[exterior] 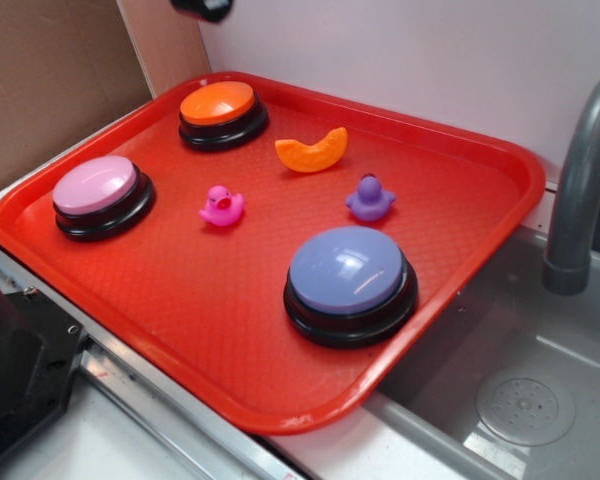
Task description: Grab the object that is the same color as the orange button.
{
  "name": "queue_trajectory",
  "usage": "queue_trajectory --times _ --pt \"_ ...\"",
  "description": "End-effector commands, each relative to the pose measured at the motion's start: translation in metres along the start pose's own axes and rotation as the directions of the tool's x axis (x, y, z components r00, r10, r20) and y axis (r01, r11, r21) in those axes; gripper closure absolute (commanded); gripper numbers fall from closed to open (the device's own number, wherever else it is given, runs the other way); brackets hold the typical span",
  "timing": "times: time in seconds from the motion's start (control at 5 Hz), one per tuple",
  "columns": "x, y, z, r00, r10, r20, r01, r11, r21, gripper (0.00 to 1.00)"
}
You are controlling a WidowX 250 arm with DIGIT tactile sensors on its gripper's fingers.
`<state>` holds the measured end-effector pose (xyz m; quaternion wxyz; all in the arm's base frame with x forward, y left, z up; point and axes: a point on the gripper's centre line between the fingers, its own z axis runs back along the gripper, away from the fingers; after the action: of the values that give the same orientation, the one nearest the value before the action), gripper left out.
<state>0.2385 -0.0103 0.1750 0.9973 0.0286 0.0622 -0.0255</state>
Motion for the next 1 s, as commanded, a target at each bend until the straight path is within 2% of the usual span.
queue_trajectory --times 0.0,0.4,0.6,0.8 --pt "0.049 0.027 -0.046 0.96 -0.28 0.012 0.279 0.959 0.055 0.0" --pt "0.072 0.034 -0.079 0.937 -0.348 -0.011 0.348 0.937 -0.013 0.0" --pt "0.08 0.021 -0.094 0.894 -0.445 0.054 0.447 0.894 -0.031 0.0" --pt "0.078 0.01 -0.097 0.839 -0.533 0.111 0.534 0.845 0.018 0.0"
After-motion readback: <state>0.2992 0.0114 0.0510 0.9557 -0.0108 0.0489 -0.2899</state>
